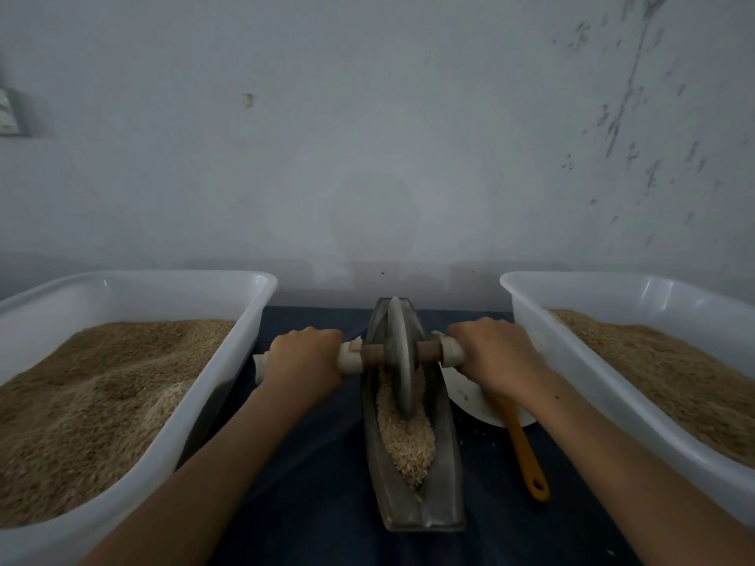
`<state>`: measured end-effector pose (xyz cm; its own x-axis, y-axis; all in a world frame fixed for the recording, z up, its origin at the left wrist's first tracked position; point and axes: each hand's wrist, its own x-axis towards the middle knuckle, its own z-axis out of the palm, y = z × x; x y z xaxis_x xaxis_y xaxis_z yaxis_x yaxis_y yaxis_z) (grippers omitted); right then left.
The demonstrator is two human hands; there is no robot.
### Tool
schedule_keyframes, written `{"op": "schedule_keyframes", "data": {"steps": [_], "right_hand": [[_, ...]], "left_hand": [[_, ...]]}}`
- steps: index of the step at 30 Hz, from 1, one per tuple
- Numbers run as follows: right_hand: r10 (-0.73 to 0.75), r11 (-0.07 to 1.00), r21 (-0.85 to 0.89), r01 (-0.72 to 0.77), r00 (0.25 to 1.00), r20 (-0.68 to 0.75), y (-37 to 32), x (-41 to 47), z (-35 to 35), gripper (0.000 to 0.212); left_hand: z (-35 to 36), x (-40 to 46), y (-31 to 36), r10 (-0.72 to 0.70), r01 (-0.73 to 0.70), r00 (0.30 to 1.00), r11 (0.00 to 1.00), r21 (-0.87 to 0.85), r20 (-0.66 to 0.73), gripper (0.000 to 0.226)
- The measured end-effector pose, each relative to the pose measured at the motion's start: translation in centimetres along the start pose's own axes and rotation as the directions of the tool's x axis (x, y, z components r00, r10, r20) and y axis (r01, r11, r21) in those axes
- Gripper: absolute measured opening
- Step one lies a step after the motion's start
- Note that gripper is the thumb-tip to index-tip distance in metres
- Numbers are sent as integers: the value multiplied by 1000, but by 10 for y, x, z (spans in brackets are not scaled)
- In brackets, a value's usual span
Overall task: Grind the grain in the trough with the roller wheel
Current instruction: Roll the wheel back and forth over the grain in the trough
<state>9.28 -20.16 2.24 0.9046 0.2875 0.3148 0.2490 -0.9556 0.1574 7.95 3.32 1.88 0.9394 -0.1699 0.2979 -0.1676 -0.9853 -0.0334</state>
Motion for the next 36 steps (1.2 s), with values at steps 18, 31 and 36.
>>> {"op": "schedule_keyframes", "data": {"steps": [18, 31, 36], "right_hand": [[42, 994, 96, -60, 982, 182, 5, 1, -2, 14], [14, 987, 131, -91, 869, 494, 3, 1, -24, 28], [24, 990, 115, -85, 892, 452, 4, 1, -18, 17]], "left_hand": [[-3, 0, 7, 0, 6, 998, 995, 96, -61, 14], [-11, 3, 2, -10, -11, 980, 994, 105, 200, 27], [-10, 3, 3, -15, -5, 983, 994, 107, 181, 23]]}}
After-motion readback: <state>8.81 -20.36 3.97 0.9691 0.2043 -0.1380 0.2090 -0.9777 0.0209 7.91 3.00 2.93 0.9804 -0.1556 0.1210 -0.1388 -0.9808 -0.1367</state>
